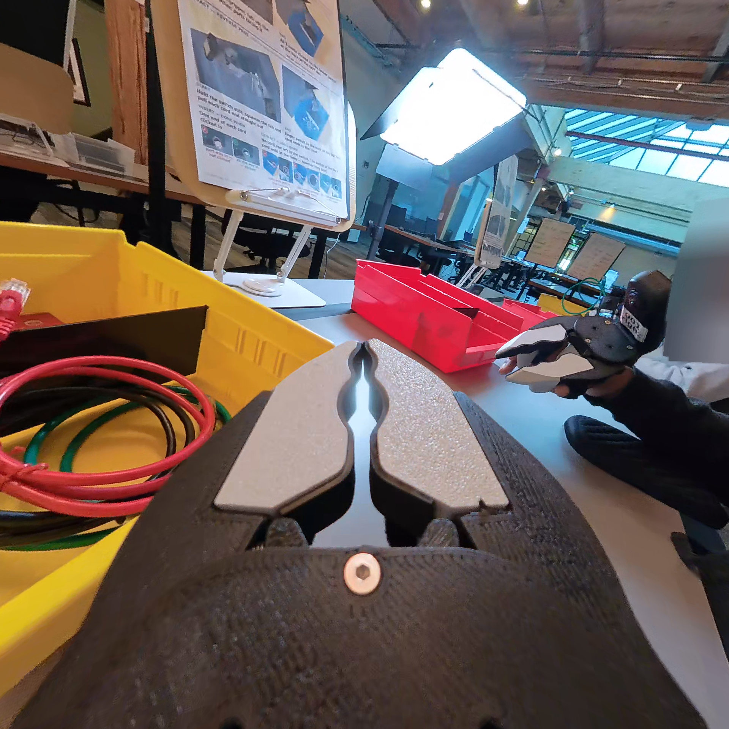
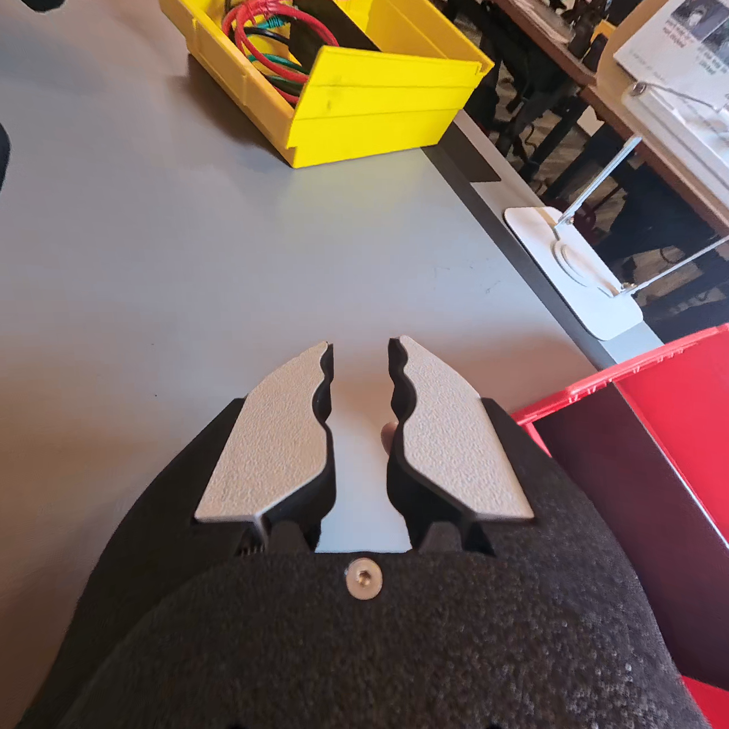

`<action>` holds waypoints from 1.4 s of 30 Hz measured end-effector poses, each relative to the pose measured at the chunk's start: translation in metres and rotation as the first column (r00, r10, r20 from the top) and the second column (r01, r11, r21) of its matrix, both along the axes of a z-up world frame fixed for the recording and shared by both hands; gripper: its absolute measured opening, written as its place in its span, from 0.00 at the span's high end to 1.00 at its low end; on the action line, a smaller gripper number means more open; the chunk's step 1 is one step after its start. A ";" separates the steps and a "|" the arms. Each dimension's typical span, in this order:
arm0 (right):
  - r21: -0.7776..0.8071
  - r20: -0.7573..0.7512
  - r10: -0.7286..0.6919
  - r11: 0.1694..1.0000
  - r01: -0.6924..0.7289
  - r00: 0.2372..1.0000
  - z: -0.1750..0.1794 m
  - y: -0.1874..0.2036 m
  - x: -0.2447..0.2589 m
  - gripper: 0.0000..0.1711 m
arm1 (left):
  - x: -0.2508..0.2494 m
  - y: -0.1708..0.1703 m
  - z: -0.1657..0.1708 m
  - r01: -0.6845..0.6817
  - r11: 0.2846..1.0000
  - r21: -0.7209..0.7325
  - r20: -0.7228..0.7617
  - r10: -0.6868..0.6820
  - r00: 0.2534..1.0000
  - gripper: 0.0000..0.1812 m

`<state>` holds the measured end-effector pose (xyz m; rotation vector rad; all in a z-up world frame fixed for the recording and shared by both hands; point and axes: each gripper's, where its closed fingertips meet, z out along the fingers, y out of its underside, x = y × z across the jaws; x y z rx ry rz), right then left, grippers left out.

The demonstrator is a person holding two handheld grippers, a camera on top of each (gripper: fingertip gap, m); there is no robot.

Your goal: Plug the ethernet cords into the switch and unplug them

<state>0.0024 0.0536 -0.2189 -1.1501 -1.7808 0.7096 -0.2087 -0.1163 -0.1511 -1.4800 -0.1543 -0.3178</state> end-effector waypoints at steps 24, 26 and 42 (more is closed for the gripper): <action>-0.027 -0.134 0.034 0.999 -0.038 0.990 0.004 -0.009 -0.001 0.88 | 0.026 -0.029 0.037 0.205 0.923 0.325 0.095 -0.248 0.964 1.00; -0.027 -0.133 0.034 0.999 -0.038 0.990 0.003 -0.009 -0.001 0.88 | 0.027 -0.031 0.037 0.221 0.916 0.336 0.096 -0.266 0.959 1.00; -0.011 -0.122 0.046 0.999 -0.048 0.991 -0.004 -0.011 0.000 0.89 | 0.018 -0.026 0.028 0.103 0.963 0.248 -0.027 -0.100 0.995 1.00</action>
